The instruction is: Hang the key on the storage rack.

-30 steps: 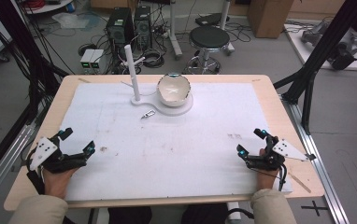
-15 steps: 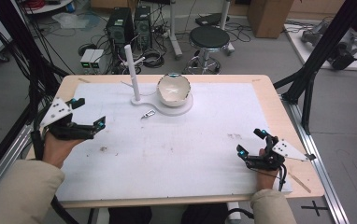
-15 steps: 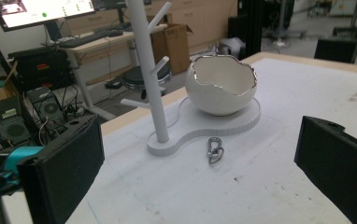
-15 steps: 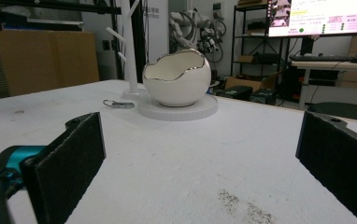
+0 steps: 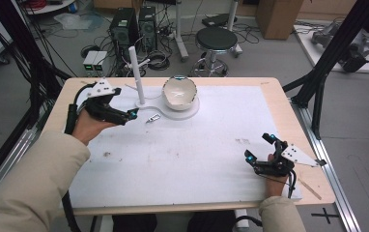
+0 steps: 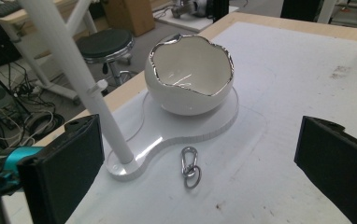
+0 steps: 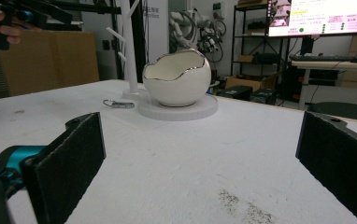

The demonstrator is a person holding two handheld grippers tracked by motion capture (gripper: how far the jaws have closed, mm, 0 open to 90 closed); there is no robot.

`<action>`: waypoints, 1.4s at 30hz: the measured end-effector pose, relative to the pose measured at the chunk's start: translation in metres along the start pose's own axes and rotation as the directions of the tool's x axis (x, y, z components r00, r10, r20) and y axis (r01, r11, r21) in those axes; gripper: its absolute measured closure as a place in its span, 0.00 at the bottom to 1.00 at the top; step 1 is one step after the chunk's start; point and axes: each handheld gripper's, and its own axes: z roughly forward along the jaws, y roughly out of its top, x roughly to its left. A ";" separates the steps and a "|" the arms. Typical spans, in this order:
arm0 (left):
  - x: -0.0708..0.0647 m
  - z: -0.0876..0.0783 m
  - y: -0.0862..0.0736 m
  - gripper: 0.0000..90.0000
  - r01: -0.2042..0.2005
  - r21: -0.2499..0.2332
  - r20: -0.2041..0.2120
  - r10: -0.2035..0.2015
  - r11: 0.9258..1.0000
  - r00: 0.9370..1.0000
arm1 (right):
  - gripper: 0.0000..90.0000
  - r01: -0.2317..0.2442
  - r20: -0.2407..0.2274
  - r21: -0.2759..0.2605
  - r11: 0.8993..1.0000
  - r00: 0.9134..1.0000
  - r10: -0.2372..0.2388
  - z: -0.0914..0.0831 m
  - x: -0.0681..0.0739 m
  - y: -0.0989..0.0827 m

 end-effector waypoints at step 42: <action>-0.002 0.126 -0.047 0.02 -0.009 0.471 -0.001 0.011 0.882 1.000 | 0.00 0.007 0.001 -0.002 1.000 1.000 -0.007 0.000 0.000 0.000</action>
